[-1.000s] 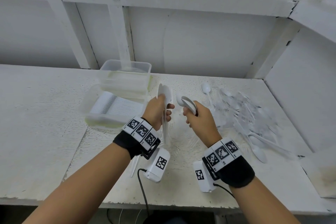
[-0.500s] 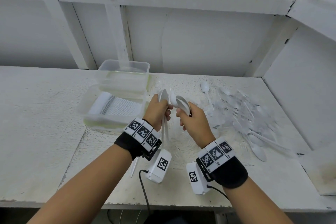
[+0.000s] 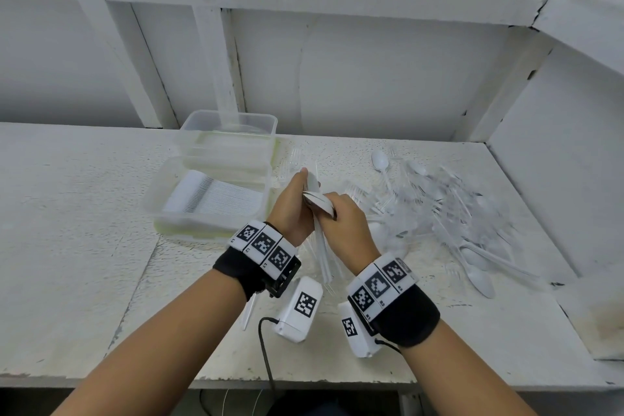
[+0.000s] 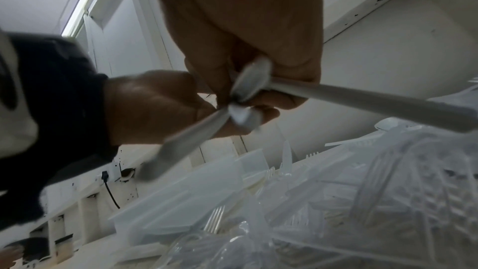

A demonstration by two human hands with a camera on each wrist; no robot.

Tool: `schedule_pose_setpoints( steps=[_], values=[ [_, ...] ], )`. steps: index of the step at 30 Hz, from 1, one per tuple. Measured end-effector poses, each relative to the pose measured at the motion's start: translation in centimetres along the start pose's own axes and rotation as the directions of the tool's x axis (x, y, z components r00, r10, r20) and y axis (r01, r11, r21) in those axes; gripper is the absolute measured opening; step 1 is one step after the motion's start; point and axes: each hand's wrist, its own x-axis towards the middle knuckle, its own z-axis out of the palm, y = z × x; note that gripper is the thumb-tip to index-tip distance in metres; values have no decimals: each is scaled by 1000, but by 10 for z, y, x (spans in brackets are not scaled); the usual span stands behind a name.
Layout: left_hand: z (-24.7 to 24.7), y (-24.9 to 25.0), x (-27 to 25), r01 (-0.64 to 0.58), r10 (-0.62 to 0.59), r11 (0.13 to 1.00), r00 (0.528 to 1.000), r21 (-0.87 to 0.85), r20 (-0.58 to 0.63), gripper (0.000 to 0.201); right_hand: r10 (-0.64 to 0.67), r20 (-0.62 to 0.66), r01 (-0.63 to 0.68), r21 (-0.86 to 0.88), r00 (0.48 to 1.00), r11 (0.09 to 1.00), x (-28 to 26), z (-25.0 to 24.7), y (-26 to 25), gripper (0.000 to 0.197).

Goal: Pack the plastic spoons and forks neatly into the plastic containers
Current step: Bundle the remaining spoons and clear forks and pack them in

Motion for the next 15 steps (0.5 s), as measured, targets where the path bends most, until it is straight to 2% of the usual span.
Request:
schedule_pose_setpoints(
  steps=[4,8,10,13,15],
  values=[
    [-4,0,2,-12,11,1000,1000,-15,-3,32,-16,74,15,15,997,1000,-1,-7,-4,20],
    [-12,0,6,-46,44,997,999,-69,-24,26,20,23,-22,98,1000,995,-12,-19,-15,19],
    [-14,0,7,-51,51,998,999,-48,-7,24,90,13,-91,169,996,981,-11,-23,-19,15],
    [-16,0,6,-47,47,999,998,-2,42,24,240,82,-254,344,967,904,-3,-27,-19,5],
    [-14,0,4,-57,60,998,992,-30,113,27,292,87,-302,396,953,867,1,-26,-17,8]
  ],
)
